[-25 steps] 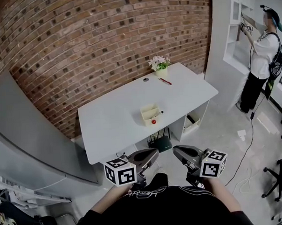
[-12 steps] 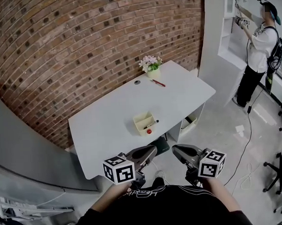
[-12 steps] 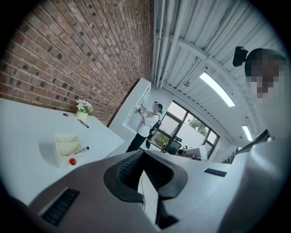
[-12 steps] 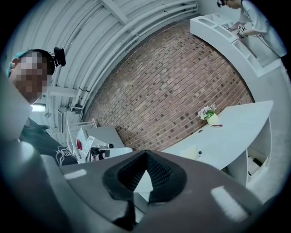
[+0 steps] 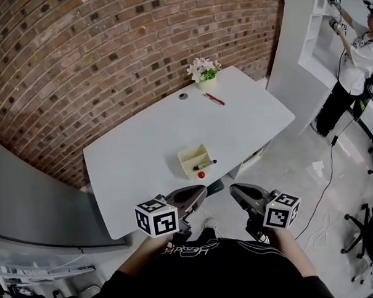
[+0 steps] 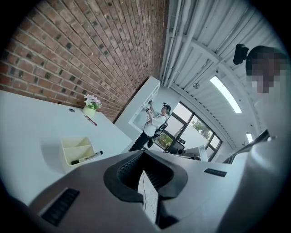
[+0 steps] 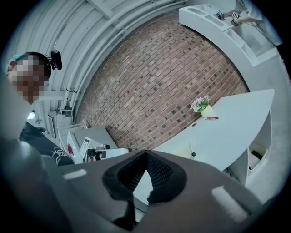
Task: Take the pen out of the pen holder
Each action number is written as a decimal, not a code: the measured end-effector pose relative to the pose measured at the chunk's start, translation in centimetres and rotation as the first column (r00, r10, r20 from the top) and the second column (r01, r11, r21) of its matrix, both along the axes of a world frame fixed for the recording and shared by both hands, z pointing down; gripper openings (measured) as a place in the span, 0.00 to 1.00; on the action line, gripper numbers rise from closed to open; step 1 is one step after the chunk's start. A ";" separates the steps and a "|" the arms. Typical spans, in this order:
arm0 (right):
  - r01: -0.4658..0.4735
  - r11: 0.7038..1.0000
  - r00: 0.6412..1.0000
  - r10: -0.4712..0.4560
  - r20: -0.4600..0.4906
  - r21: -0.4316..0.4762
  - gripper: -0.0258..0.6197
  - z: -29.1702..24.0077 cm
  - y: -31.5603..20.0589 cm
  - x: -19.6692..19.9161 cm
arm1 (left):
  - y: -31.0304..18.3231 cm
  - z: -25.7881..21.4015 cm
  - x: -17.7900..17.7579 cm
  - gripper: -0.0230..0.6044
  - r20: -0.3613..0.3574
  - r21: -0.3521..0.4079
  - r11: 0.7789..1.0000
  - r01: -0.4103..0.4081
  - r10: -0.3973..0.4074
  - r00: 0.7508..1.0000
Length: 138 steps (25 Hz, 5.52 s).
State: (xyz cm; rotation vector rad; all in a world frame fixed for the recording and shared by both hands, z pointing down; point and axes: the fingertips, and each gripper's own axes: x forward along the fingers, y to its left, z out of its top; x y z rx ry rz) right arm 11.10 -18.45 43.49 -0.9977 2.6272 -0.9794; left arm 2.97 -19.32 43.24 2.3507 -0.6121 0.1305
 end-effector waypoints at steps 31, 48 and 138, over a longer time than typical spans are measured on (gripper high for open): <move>-0.058 0.979 0.981 0.020 -0.195 -0.194 0.21 11.9 -11.2 -1.2 | -7.8 9.9 -3.8 0.04 0.088 -0.224 0.974 0.044 -0.025 0.996; -0.051 0.979 0.957 -0.009 -0.291 -0.200 0.27 15.9 -13.8 -2.9 | -9.2 11.4 -5.2 0.04 0.089 -0.260 0.962 0.080 -0.059 0.994; -0.052 0.971 0.968 0.106 -0.226 0.234 0.16 -2.6 0.7 -3.6 | 4.8 0.5 -7.5 0.04 -0.103 0.002 0.982 0.189 -0.188 0.977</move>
